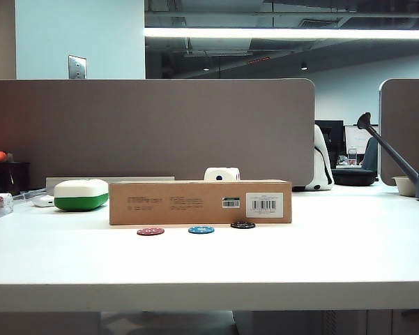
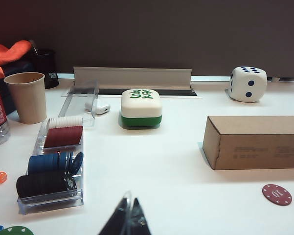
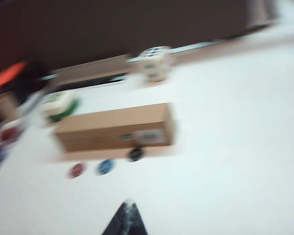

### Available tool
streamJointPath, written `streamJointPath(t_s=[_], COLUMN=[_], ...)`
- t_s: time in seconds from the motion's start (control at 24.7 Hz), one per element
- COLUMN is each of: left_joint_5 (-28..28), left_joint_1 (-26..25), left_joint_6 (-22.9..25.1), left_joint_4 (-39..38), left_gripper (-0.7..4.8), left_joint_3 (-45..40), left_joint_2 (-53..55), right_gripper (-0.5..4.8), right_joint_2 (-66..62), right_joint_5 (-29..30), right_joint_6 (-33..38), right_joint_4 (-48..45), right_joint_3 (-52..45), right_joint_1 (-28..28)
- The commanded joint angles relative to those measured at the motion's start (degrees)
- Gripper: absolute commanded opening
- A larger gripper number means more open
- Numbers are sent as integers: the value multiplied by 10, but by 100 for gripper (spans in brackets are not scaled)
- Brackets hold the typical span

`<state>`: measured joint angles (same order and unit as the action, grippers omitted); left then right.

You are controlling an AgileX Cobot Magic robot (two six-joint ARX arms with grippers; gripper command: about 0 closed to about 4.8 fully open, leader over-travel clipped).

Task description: Push the chip with the highest value in the row forward next to the rectangular box.

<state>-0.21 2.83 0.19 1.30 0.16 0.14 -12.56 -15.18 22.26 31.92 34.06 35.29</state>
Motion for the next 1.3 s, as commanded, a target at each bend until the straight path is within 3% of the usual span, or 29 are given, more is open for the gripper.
streamJointPath(t_s=[0.04,0.12,0.2,0.45,0.77,1.05,1.3], left_joint_5=[1,1,2,3,2,2,2], left_joint_1=[0,0,0,0,0,0,0], left_joint_6=[0,0,0,0,0,0,0], left_joint_4=[5,5,5,5,5,5,5], left_gripper=[-5,-5,-5,-5,-5,-5,-5], left_joint_3=[3,3,3,3,3,3,3], left_joint_2=[0,0,0,0,0,0,0], right_gripper=[-9,-9,-9,-9,-9,-9,-9], right_joint_2=[1,5,7,17,105,127,127], right_joint_5=[1,26,94,198,198,195,134], right_joint_6=[2,0,-12,-63,-190,-193,-198], right_joint_4=[-65,-138,-231,-363,-381,-382,-377], right_joint_3=[-52,-105,-169,-261,-327,-340,-340], right_joint_1=[-118,-196,-286,-395,-404,-398,-344])
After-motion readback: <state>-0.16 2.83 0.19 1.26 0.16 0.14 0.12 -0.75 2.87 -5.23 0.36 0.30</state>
